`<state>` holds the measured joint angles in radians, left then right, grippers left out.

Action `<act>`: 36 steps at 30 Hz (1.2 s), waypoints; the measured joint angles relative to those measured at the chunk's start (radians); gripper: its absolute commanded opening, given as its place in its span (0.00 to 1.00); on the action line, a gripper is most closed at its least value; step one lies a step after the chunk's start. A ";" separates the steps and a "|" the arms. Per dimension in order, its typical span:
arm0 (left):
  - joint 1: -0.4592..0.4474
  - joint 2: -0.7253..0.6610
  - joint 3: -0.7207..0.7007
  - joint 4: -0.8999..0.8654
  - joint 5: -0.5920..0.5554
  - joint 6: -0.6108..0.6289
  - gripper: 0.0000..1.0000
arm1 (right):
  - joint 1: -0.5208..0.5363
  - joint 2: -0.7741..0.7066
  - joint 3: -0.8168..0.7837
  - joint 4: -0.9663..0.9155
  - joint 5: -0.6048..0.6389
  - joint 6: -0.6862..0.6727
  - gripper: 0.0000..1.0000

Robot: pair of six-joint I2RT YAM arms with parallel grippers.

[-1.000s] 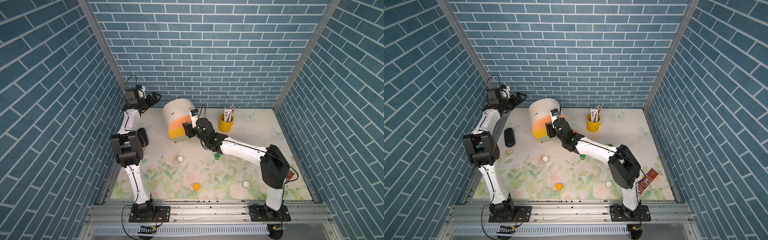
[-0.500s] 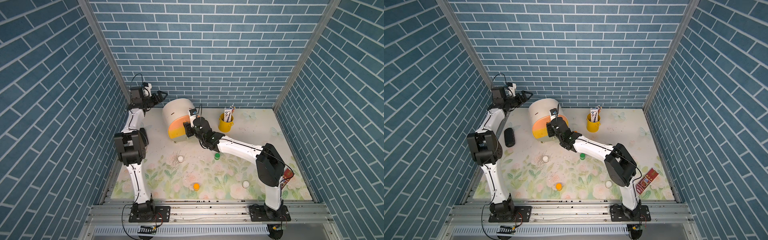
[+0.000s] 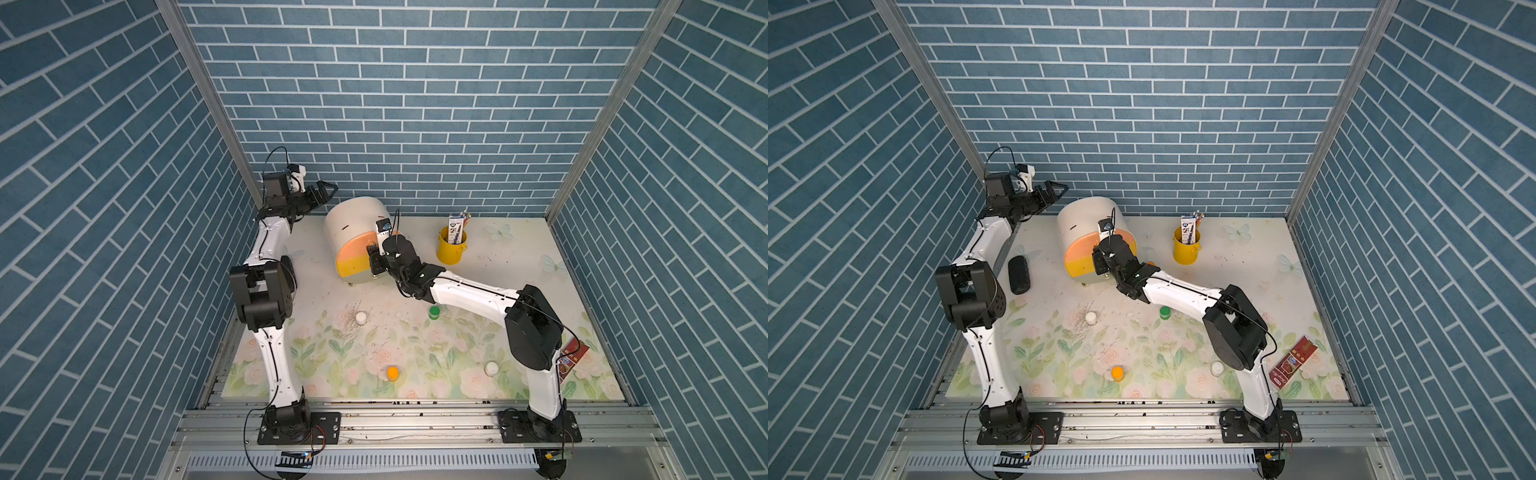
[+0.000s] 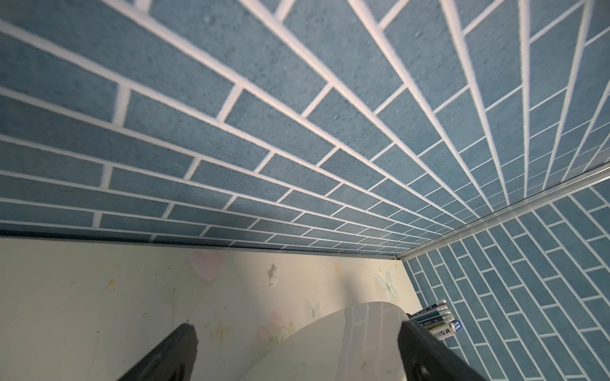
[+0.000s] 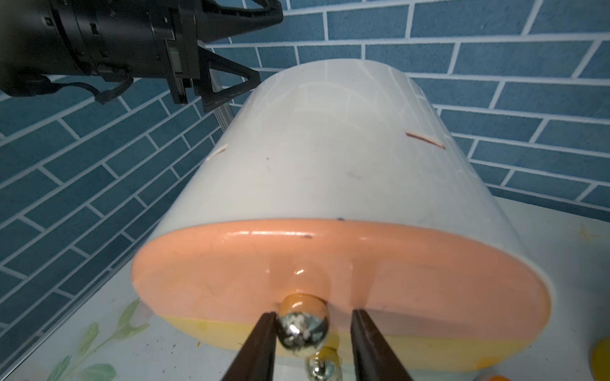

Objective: Put the paint cans in the drawer according to color
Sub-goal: Open the drawer in the storage box.

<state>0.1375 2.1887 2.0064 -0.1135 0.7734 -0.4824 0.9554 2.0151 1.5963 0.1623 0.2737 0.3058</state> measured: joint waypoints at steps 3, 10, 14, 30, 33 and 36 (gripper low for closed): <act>-0.002 0.002 0.000 0.004 0.005 0.000 1.00 | 0.000 0.005 0.000 -0.005 0.000 0.000 0.40; -0.007 0.012 0.000 0.006 0.013 0.002 1.00 | 0.000 0.010 0.016 -0.015 0.000 0.000 0.39; -0.007 0.012 0.000 0.006 0.014 0.008 1.00 | 0.000 0.010 0.022 -0.017 -0.001 0.000 0.39; -0.007 0.013 0.000 0.006 0.019 0.017 1.00 | 0.002 0.016 0.042 -0.024 0.003 -0.019 0.25; -0.007 0.013 0.000 0.006 0.022 0.019 1.00 | 0.002 0.018 0.046 -0.026 0.005 -0.023 0.21; -0.008 0.013 0.000 0.006 0.025 0.021 1.00 | 0.002 0.018 0.047 -0.029 0.007 -0.026 0.16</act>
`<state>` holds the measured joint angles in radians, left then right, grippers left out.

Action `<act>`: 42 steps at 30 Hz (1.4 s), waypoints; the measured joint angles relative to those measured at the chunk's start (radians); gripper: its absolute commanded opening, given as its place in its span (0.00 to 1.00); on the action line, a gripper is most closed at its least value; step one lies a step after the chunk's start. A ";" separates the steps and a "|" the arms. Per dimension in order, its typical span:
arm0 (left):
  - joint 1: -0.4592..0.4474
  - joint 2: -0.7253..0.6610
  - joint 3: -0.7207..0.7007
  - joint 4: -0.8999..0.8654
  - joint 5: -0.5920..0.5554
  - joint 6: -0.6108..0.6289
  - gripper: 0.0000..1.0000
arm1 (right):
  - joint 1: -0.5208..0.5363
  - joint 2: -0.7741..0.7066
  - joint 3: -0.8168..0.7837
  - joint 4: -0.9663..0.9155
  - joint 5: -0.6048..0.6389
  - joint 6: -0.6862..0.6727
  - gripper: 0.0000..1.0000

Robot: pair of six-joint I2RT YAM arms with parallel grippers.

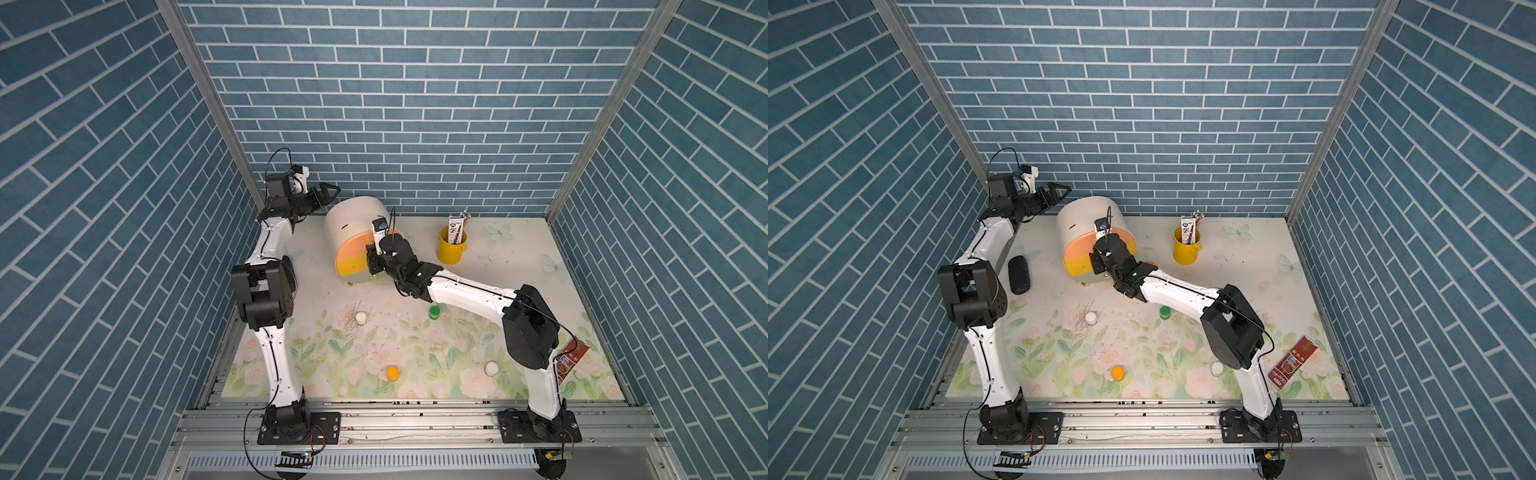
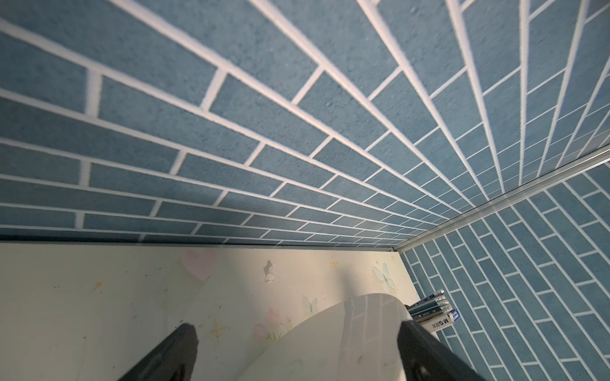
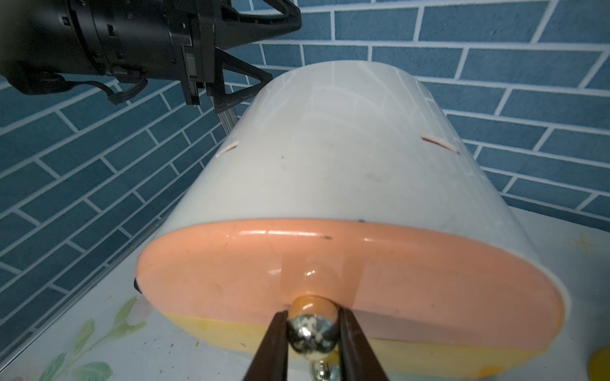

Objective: Put the paint cans in the drawer according to color
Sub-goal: Open the drawer in the storage box.

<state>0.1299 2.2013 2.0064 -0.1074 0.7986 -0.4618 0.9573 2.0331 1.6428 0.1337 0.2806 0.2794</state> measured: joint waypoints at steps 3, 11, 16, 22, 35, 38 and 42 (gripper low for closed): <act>-0.002 0.000 0.000 0.000 0.000 0.002 1.00 | 0.000 0.000 0.000 0.000 0.000 0.000 0.11; -0.006 0.000 0.000 0.000 -0.024 0.010 0.99 | 0.000 0.000 0.000 -0.004 0.000 0.000 0.08; -0.006 -0.008 0.000 0.000 -0.056 0.017 0.99 | 0.000 -0.005 -0.015 0.003 -0.003 0.000 0.07; -0.013 -0.047 -0.008 0.000 -0.079 0.028 0.99 | 0.000 -0.037 -0.071 0.035 -0.011 0.000 0.06; -0.077 -0.225 -0.114 -0.009 -0.118 0.071 1.00 | 0.001 -0.138 -0.213 0.074 -0.028 0.001 0.05; -0.098 -0.254 -0.127 -0.009 -0.126 0.080 1.00 | 0.002 -0.153 -0.230 0.077 -0.031 0.002 0.05; -0.131 -0.285 -0.181 -0.011 -0.137 0.099 1.00 | 0.004 -0.183 -0.272 0.084 -0.034 0.002 0.05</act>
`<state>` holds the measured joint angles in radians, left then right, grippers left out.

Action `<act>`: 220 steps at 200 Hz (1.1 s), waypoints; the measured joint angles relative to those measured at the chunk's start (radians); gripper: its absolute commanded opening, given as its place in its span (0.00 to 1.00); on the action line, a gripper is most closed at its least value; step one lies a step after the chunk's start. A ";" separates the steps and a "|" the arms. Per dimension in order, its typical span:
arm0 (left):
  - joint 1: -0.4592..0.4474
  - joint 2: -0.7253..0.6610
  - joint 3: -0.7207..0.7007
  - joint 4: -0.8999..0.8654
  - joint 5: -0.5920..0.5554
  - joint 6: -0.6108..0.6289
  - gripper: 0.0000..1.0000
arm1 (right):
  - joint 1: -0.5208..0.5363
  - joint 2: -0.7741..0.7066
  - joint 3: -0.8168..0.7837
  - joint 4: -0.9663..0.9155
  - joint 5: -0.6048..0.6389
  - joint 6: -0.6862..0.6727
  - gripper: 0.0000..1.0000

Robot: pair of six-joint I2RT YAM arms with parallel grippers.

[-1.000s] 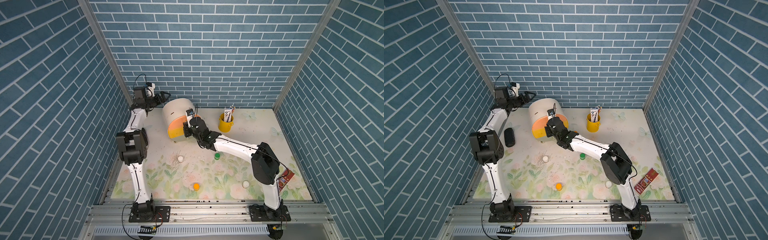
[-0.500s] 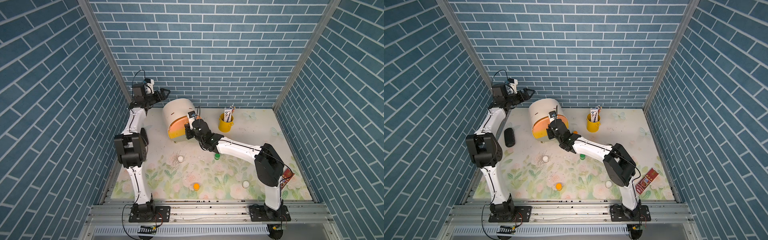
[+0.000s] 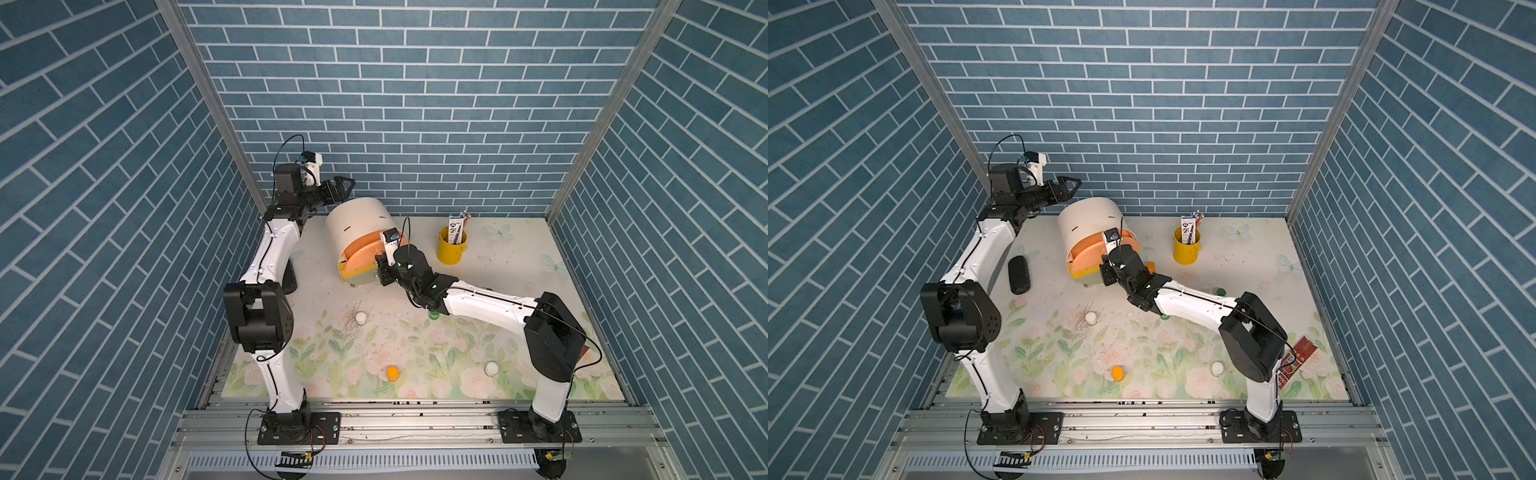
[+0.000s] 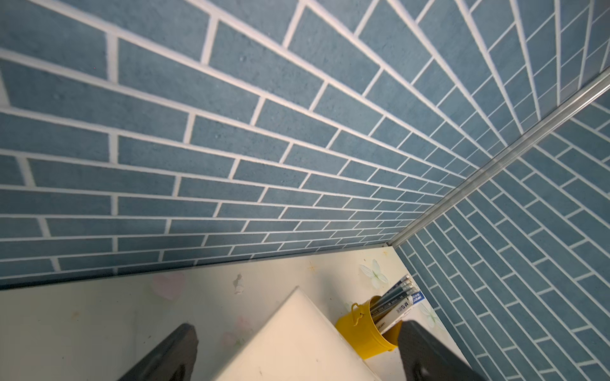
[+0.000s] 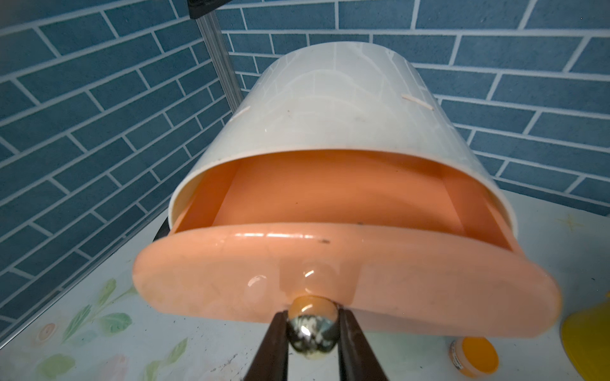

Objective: Put the paint cans in the drawer according to color
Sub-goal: Open the drawer in the storage box.

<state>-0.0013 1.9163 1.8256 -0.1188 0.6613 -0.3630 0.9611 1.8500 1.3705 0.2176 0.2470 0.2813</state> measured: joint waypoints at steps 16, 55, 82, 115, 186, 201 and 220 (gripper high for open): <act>-0.018 -0.003 -0.019 -0.003 -0.006 0.009 1.00 | 0.002 -0.022 -0.023 0.000 -0.001 0.001 0.05; -0.046 -0.003 -0.057 -0.023 -0.014 0.021 1.00 | 0.008 -0.048 -0.059 0.003 0.000 0.002 0.05; -0.051 -0.003 -0.067 -0.025 -0.018 0.028 1.00 | 0.012 -0.077 -0.092 0.005 0.000 0.002 0.05; -0.054 -0.003 -0.087 -0.008 -0.021 0.042 1.00 | 0.020 -0.109 -0.129 0.003 0.000 0.006 0.05; -0.054 -0.005 -0.105 0.020 -0.033 0.062 1.00 | 0.032 -0.172 -0.204 0.004 0.004 0.010 0.04; -0.054 -0.005 -0.105 0.021 -0.033 0.064 1.00 | 0.034 -0.180 -0.216 0.004 0.005 0.010 0.04; -0.054 -0.006 -0.107 0.022 -0.036 0.065 1.00 | 0.035 -0.188 -0.229 0.011 0.006 0.011 0.04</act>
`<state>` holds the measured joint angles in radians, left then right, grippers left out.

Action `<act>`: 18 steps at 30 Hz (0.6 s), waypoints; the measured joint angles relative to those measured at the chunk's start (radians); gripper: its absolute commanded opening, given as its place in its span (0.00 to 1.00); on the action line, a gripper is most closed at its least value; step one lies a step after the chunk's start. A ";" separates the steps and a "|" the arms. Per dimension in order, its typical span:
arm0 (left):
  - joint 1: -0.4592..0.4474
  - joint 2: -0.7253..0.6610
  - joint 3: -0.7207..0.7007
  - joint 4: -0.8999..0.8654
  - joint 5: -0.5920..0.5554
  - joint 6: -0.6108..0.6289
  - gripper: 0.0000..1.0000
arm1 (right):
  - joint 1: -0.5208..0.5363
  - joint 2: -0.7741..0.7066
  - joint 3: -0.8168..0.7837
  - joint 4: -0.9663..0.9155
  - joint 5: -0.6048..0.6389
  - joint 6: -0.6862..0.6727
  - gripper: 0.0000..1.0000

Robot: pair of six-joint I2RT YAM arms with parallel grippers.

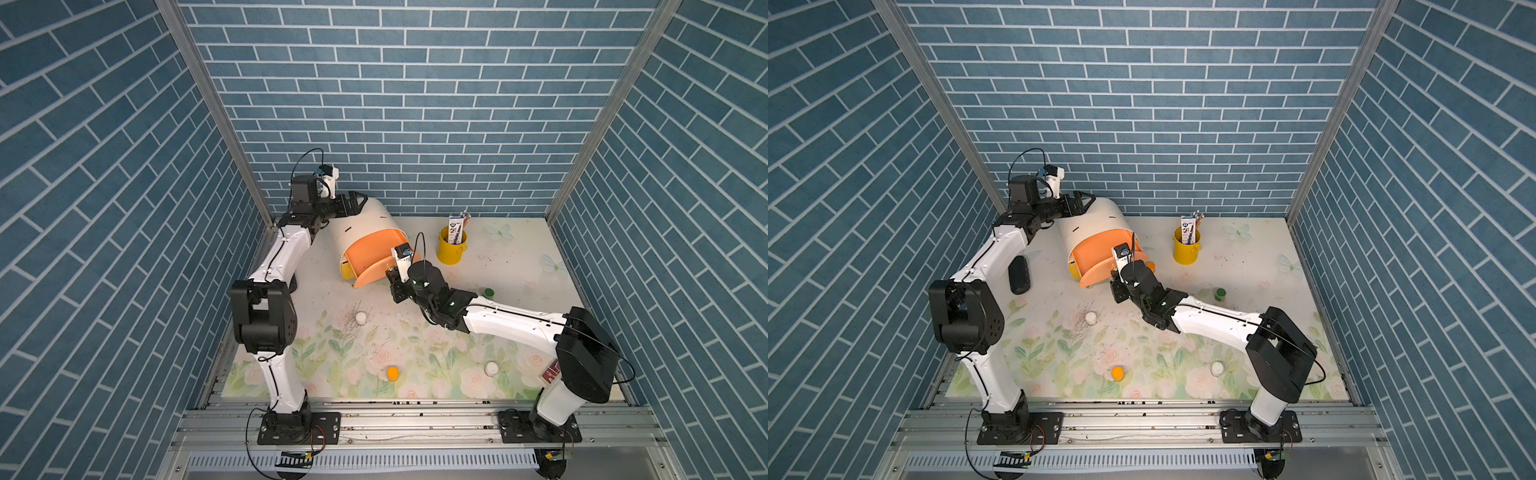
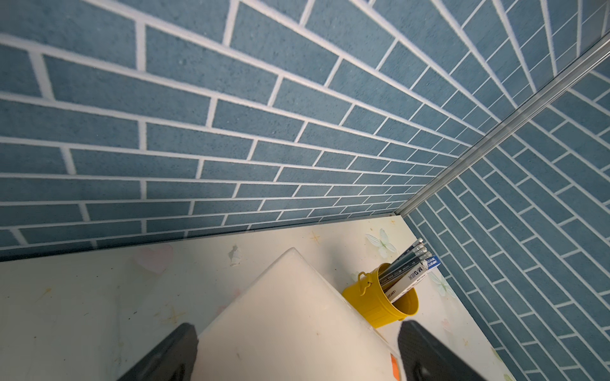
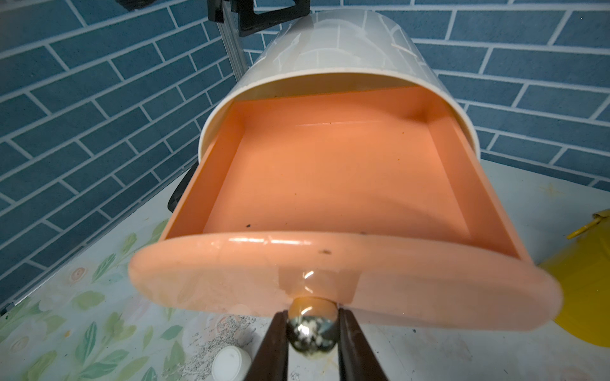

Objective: Put the paint cans in the drawer according to color
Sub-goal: Open the drawer in the storage box.

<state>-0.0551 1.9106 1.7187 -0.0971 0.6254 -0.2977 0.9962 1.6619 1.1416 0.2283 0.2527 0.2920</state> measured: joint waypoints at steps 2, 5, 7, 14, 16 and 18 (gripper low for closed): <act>0.000 -0.001 0.000 -0.002 -0.003 0.000 1.00 | 0.001 -0.010 -0.013 0.004 0.002 0.000 0.04; 0.000 -0.003 -0.003 -0.003 -0.005 0.002 1.00 | 0.002 -0.022 -0.026 0.004 0.005 0.002 0.04; 0.000 -0.003 -0.003 -0.006 -0.007 0.002 1.00 | 0.003 -0.026 -0.030 0.004 0.005 0.007 0.04; 0.000 -0.003 -0.003 -0.009 -0.011 0.007 1.00 | 0.005 -0.047 -0.060 0.010 0.005 0.014 0.04; 0.000 -0.003 -0.003 -0.010 -0.012 0.008 1.00 | 0.007 -0.056 -0.073 0.012 0.006 0.016 0.04; 0.000 -0.003 -0.003 -0.012 -0.012 0.008 1.00 | 0.007 -0.064 -0.082 0.013 0.006 0.017 0.04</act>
<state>-0.0551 1.9072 1.7157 -0.1089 0.6132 -0.2901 1.0031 1.5974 1.0592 0.2409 0.2584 0.3092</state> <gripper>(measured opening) 1.000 0.259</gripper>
